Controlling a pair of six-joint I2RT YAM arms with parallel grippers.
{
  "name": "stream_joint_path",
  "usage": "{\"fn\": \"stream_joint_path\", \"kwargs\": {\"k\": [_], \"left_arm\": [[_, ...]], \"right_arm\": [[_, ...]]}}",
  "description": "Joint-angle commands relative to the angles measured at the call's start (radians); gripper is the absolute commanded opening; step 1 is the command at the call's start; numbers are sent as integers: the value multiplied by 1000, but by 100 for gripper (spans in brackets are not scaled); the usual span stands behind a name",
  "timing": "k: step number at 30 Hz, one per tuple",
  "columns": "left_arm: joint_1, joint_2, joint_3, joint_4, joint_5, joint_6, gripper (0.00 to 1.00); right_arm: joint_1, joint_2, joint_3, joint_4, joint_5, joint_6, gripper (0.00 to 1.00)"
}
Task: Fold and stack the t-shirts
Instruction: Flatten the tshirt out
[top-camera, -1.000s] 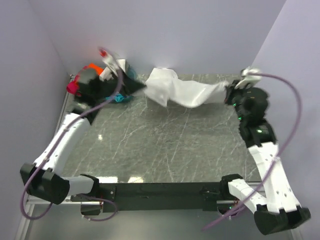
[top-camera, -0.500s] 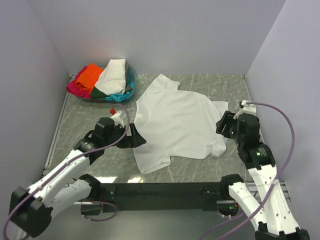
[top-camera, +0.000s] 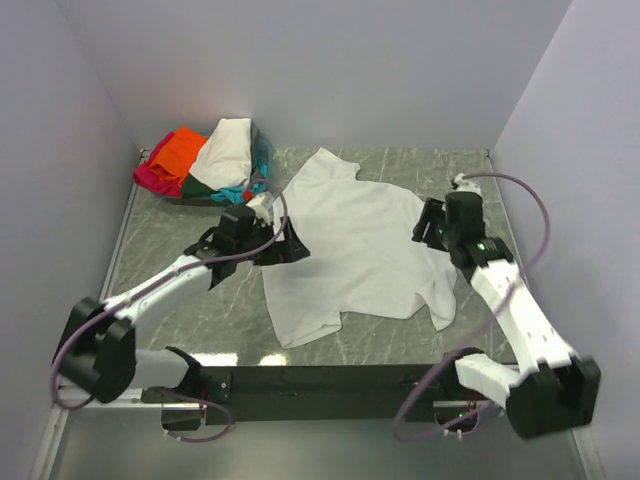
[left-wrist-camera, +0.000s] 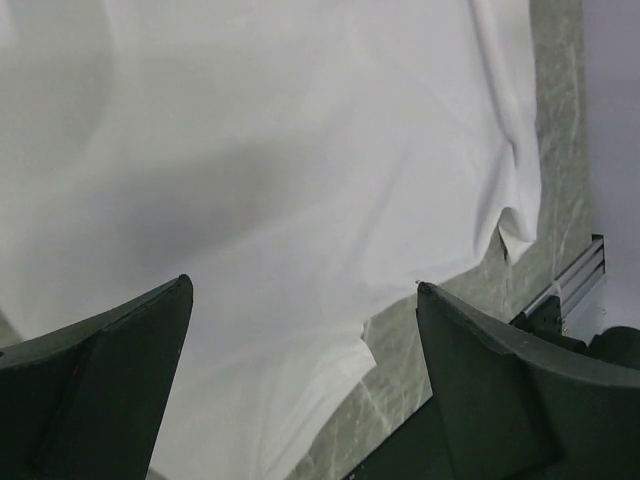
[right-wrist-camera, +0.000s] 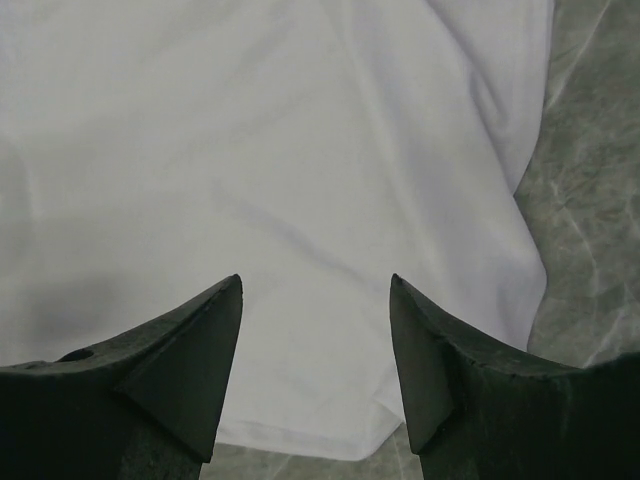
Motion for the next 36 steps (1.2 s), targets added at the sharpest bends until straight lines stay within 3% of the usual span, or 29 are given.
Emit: {"fn": "stream_joint_path", "kwargs": {"k": [1, 7, 14, 21, 36], "left_arm": [[-4, 182, 89, 207, 76, -7, 99], [-6, 420, 174, 265, 122, 6, 99], [-4, 546, 205, 270, 153, 29, 99], [14, 523, 161, 256, 138, 54, 99], [65, 489, 102, 264, 162, 72, 99]], "right_arm": [[-33, 177, 70, 102, -25, 3, 67], [-128, 500, 234, 110, -100, 9, 64], [-169, 861, 466, 15, -127, -12, 62], [-235, 1014, 613, -36, -119, -17, 61], [-238, 1274, 983, -194, -60, -72, 60]]}}
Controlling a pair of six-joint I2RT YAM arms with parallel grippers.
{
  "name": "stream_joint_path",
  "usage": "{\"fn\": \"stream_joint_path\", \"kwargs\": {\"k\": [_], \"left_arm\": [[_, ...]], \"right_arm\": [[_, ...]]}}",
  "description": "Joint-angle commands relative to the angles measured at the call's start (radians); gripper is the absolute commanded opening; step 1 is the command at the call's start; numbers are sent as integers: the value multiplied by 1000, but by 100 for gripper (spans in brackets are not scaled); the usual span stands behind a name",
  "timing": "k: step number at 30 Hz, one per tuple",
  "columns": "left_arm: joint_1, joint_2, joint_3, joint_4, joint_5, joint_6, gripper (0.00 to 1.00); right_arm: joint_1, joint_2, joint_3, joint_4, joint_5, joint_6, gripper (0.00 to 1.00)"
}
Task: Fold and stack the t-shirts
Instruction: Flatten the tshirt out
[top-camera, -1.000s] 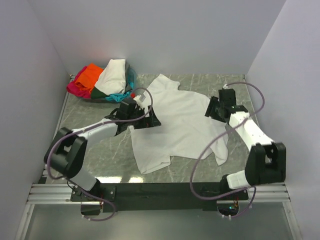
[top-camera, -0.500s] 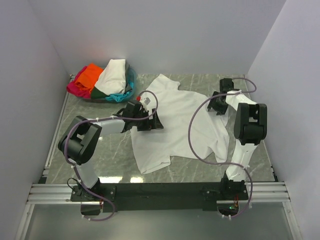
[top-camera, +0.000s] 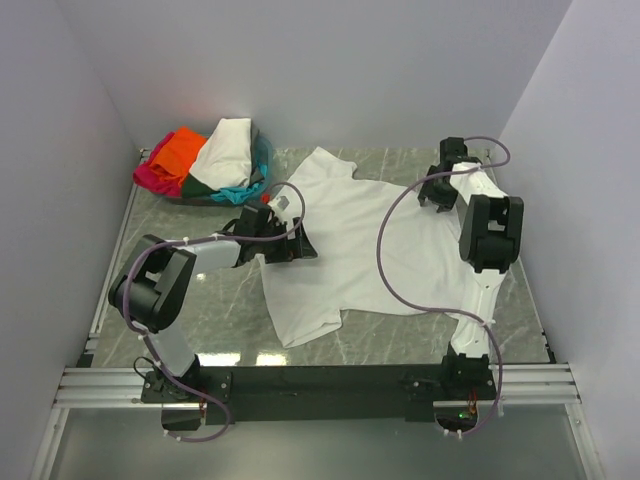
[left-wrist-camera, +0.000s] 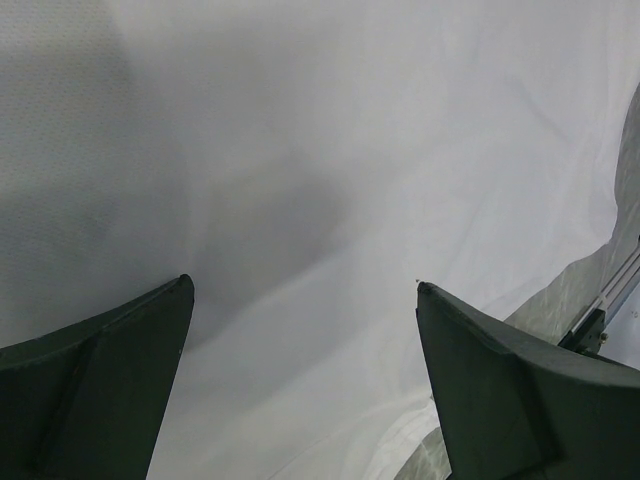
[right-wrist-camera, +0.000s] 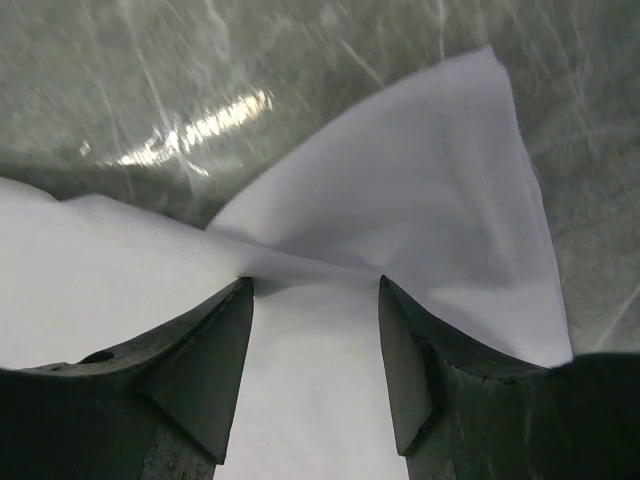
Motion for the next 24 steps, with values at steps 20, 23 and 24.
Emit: {"fn": "stream_joint_path", "kwargs": {"k": [20, 23, 24], "left_arm": [[-103, -429, -25, -159, -373, 12, 99], [-148, -572, -173, -228, -447, -78, 99], [-156, -639, -248, -250, -452, -101, 99]], "right_arm": [[12, -284, -69, 197, -219, -74, 63], [12, -451, -227, 244, -206, -55, 63], [12, -494, -272, 261, -203, -45, 63]]}}
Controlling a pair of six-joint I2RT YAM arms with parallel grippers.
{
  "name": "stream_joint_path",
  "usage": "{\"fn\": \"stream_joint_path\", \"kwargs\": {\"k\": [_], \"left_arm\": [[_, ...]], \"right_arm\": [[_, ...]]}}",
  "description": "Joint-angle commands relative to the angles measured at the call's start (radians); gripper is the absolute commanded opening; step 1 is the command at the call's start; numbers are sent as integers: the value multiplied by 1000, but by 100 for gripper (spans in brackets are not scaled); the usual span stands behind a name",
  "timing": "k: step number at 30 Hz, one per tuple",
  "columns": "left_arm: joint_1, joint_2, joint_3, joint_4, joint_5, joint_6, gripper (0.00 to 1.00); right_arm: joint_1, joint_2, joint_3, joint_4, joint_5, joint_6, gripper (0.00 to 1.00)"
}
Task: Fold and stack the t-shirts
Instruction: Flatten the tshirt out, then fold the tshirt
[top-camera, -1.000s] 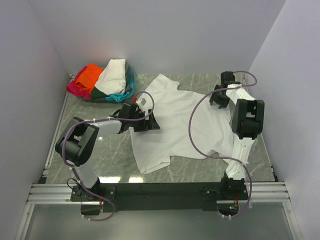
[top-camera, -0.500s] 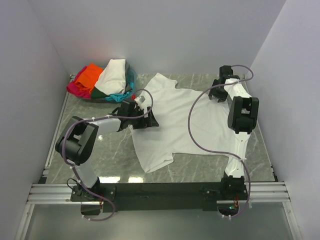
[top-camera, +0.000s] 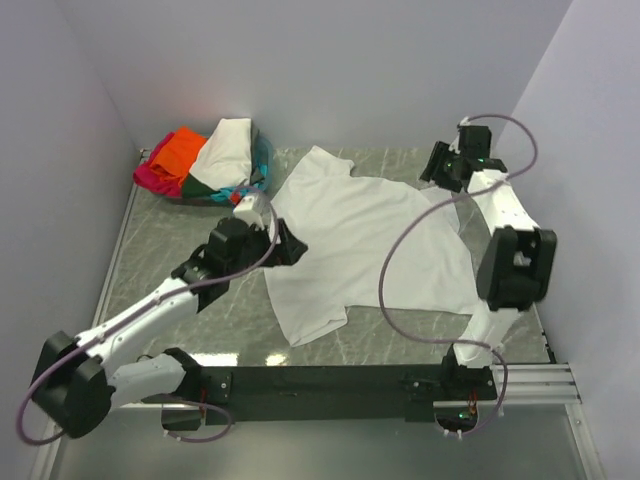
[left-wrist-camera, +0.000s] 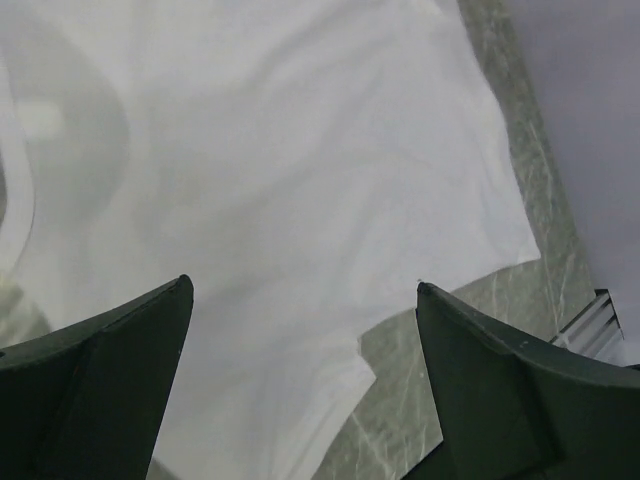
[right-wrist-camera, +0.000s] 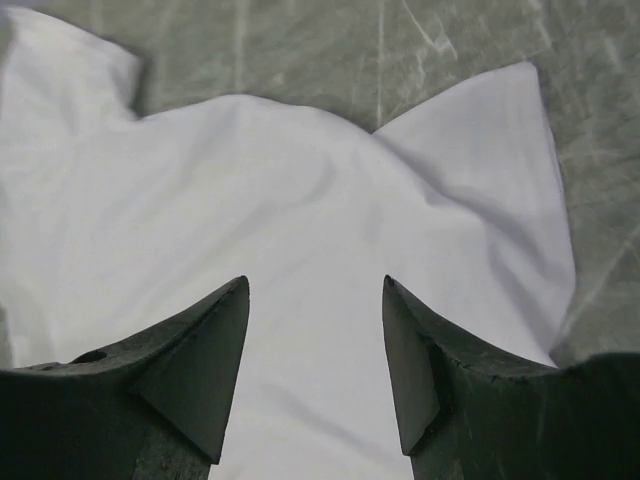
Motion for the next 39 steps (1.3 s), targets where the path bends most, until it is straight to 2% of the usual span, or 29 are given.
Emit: {"fn": "stream_joint_path", "kwargs": {"k": [1, 3, 8, 11, 14, 18, 22, 33, 36, 39], "left_arm": [[-40, -112, -182, -163, -128, -134, 99], [-61, -216, -272, -210, -132, -199, 99], [-176, -415, -366, -315, -151, -319, 99], [-253, -465, -384, -385, -192, -388, 99], [-310, -486, -411, -375, -192, -446, 99], [-405, -438, -450, -326, -200, -538, 99], [-531, -376, -441, -327, -272, -595, 99], [-568, -246, -428, -225, -324, -615, 99], [-566, -195, -423, -176, -315, -612, 95], [-568, -146, -411, -159, -313, -613, 85]], "right_arm": [[6, -261, -130, 108, -10, 16, 63], [5, -345, -263, 123, 10, 38, 63], [6, -613, -539, 159, 50, 85, 63], [5, -734, -640, 154, 74, 113, 64], [5, -820, -704, 146, 107, 128, 66], [3, -860, -761, 140, 147, 147, 67], [3, -871, -813, 156, 148, 155, 67], [2, -908, -865, 180, 130, 159, 67], [3, -917, -870, 182, 128, 156, 67], [2, -923, -875, 180, 127, 152, 67]]}}
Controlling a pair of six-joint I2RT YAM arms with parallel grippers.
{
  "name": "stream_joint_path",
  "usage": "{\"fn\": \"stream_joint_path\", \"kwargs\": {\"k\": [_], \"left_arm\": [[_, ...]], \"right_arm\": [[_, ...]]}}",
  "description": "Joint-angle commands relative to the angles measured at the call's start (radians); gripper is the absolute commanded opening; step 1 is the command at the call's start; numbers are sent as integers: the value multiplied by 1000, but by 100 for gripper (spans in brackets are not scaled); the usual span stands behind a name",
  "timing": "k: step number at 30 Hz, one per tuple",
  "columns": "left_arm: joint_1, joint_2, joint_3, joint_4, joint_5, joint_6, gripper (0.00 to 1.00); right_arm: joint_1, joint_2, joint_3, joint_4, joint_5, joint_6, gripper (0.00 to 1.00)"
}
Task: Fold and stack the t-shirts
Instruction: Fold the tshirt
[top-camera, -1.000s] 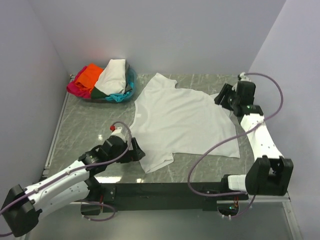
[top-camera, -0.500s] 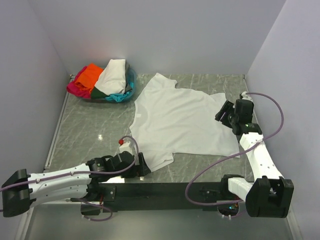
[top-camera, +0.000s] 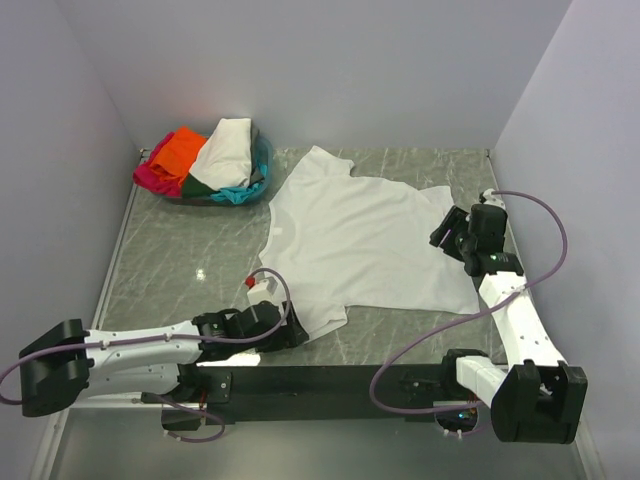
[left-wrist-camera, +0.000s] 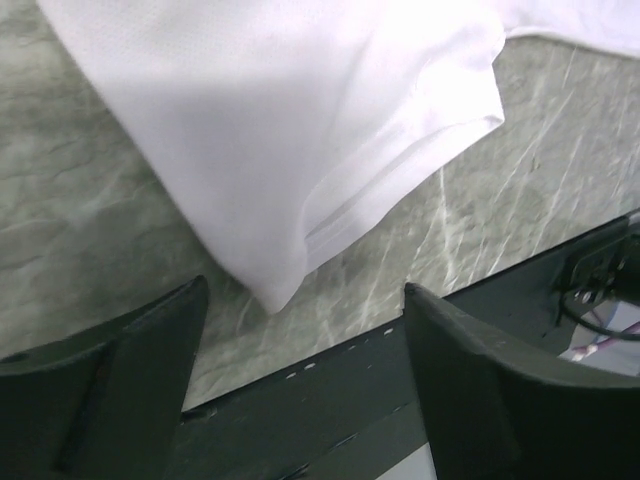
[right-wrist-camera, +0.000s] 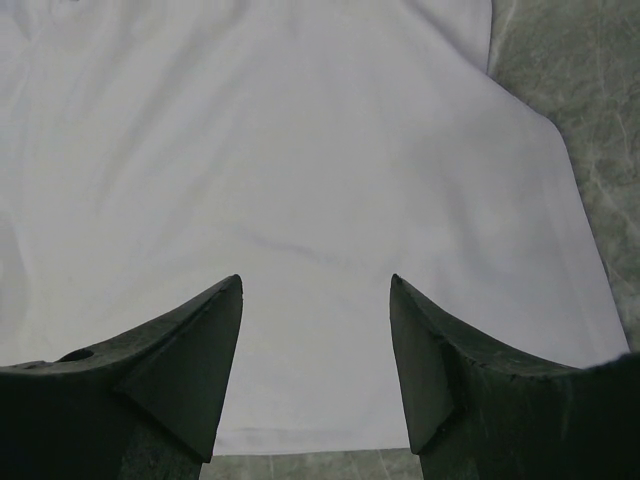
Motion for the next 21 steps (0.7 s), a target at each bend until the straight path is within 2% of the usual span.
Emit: {"fn": "stream_joint_path", "kwargs": {"k": [1, 3, 7, 10, 15, 16, 19, 21], "left_arm": [[-7, 46, 22, 29, -20, -7, 79], [-7, 66, 26, 27, -23, -3, 74], [-5, 81, 34, 13, -41, -3, 50], [-5, 96, 37, 12, -41, 0, 37], [-7, 135, 49, 18, -69, 16, 23], [-5, 145, 57, 20, -75, 19, 15], [-1, 158, 92, 4, -101, 42, 1], [10, 158, 115, -2, -109, 80, 1]], "right_arm": [[-2, -30, -12, 39, 3, -4, 67], [-3, -35, -13, 39, 3, -8, 68], [-5, -45, -27, 44, -6, -9, 68], [-8, -51, -35, 47, -6, -11, 68], [-12, -48, -46, 49, 0, -14, 67], [-12, -50, -47, 47, 6, -12, 68], [-19, -50, -56, 36, 37, -3, 67], [-25, -51, -69, 26, 107, 14, 68]]}}
